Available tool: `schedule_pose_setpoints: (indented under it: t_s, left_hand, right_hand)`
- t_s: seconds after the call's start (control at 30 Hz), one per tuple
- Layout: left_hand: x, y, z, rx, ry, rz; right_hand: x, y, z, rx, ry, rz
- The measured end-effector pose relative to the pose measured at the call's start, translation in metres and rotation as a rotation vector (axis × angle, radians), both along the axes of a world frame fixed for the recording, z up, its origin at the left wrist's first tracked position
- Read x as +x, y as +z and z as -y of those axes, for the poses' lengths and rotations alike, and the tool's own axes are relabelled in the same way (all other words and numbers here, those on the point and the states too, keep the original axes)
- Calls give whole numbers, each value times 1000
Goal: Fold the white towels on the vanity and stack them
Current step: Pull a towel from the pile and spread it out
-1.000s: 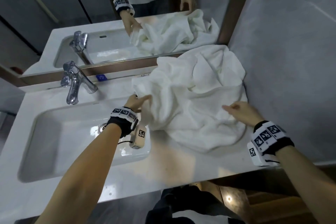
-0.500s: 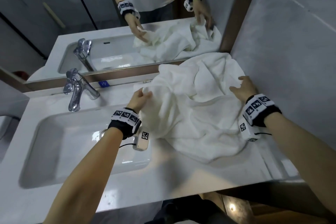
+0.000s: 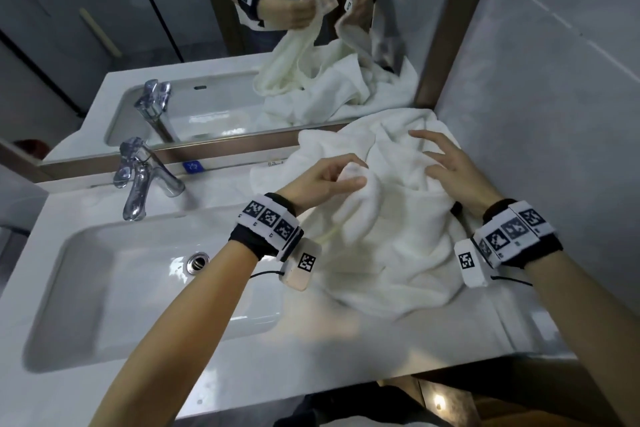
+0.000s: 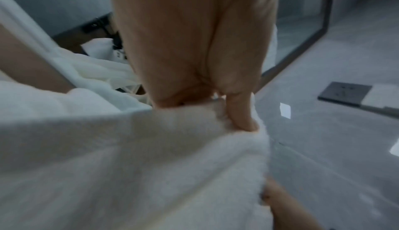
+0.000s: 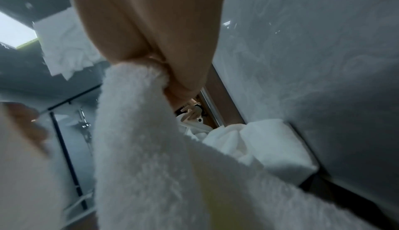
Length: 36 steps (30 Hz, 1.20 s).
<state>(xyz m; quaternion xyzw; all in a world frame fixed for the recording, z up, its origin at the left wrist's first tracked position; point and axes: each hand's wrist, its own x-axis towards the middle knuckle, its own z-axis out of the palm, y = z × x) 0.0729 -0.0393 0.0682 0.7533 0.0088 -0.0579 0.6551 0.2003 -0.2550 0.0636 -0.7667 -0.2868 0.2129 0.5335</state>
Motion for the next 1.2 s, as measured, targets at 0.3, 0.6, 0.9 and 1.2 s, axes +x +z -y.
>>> schedule_pose_setpoints:
  t_s: [0.3,0.6,0.9,1.2]
  left_hand:
    - [23,-17,1,48,132,93]
    - [37,-3,3,47,242,36]
    - [57,12,-9,80,362,51]
    - [49,17,-65,149,544,23]
  right_hand:
    - [-10,15,-1,123,173,-71]
    - [-5,4,2,-227,-103,788]
    - [-15,2,-17,-226,125,800]
    - [9,12,-22,-338,311,709]
